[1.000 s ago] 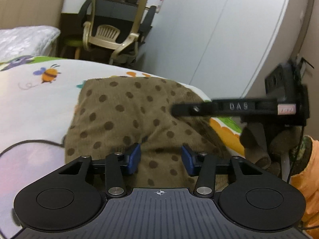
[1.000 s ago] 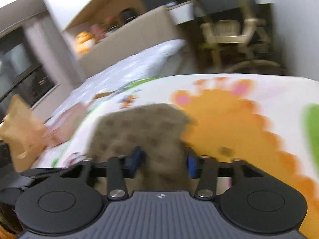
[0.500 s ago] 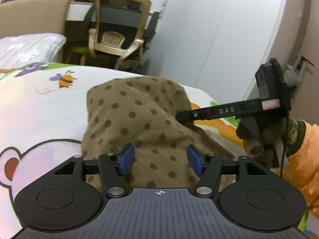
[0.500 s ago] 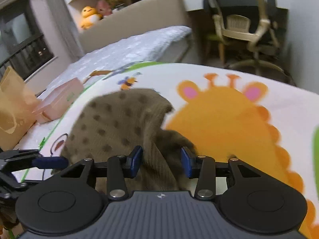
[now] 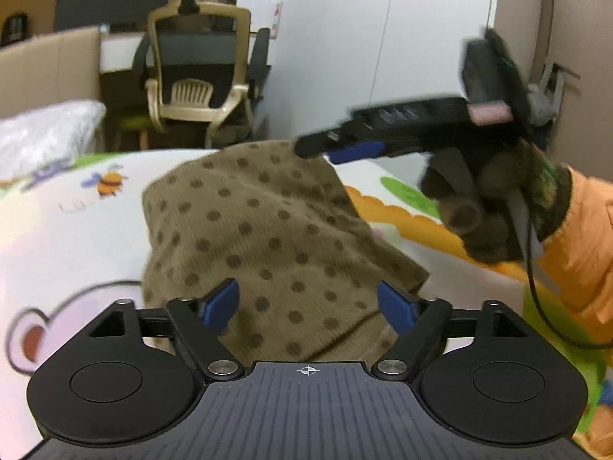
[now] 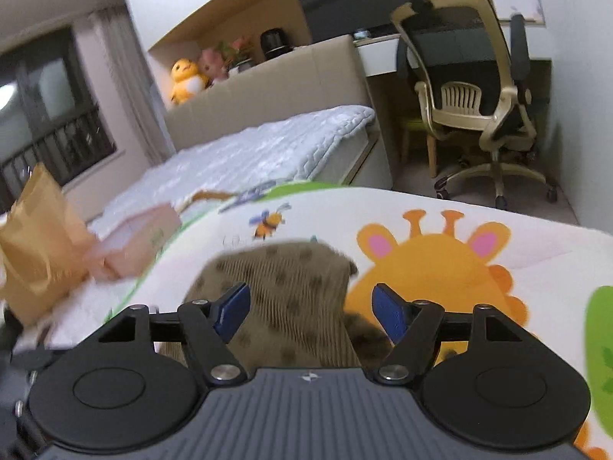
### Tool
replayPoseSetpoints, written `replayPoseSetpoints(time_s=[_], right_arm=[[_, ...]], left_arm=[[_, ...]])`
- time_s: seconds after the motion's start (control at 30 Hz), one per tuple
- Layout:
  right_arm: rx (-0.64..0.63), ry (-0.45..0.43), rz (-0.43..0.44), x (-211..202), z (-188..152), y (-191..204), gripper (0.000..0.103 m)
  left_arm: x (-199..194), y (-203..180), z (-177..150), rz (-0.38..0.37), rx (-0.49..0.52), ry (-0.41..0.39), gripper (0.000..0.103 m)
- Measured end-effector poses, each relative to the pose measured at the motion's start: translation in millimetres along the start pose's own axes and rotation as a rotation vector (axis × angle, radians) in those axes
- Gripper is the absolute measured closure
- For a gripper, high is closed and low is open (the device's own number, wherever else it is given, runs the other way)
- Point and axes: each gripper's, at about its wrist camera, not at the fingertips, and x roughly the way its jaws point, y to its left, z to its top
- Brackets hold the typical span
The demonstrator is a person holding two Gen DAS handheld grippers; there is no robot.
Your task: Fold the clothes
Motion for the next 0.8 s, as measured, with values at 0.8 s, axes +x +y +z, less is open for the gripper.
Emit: replayPoseSetpoints(time_s=[0.8], right_arm=[[-0.273,0.083,-0.291,11,-56,5,0.042]], left_arm=[[-25,5,-29,0.040,0.009,0.031,0.018]])
